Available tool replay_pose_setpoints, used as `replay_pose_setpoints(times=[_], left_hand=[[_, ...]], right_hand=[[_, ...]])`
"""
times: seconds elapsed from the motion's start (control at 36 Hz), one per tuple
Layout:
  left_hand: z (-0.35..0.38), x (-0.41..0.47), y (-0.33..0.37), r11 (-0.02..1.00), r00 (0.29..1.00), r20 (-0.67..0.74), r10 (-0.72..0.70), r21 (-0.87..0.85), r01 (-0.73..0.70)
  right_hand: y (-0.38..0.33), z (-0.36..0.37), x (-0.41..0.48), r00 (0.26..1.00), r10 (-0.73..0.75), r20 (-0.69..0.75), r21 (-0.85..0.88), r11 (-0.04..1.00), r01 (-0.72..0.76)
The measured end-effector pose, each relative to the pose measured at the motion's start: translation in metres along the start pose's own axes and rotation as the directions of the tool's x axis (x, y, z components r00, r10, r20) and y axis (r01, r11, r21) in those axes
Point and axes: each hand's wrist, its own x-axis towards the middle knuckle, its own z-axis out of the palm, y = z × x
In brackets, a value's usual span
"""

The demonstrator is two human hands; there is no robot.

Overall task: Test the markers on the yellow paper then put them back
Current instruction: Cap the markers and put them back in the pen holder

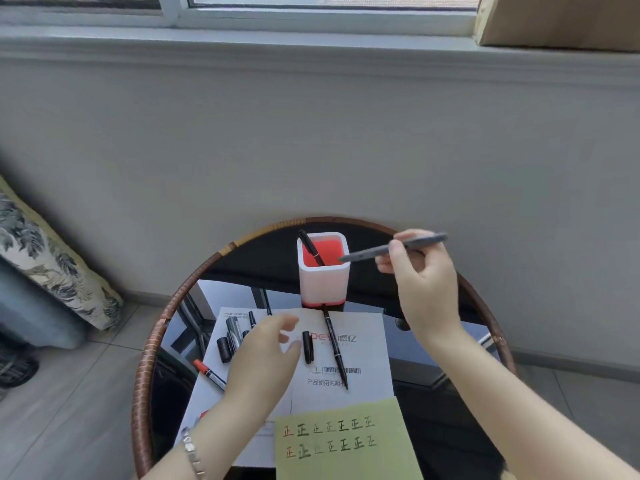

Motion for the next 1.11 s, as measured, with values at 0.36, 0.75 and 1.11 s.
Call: replay_pose_setpoints(times=[0.36,0.75,1.11], left_hand=[[0.017,0.016,-0.009,0.964,0.987,0.154,-0.052,0.264,0.009],[0.049,0.032,-0.003,0.926,0.982,0.173,-0.073,0.378,0.002],[-0.001,0.006,0.008,0.946,0.991,-0.088,-0.098,-0.319,0.065]], right_hand=[[0.051,0.044,0.033,0.962,0.007,0.274,-0.546,0.825,0.149],[0.089,0.016,-0.023,0.874,0.325,0.361,-0.679,0.734,0.008],[0.094,0.060,-0.023,0.780,0.509,0.363,-0.799,0.601,-0.020]])
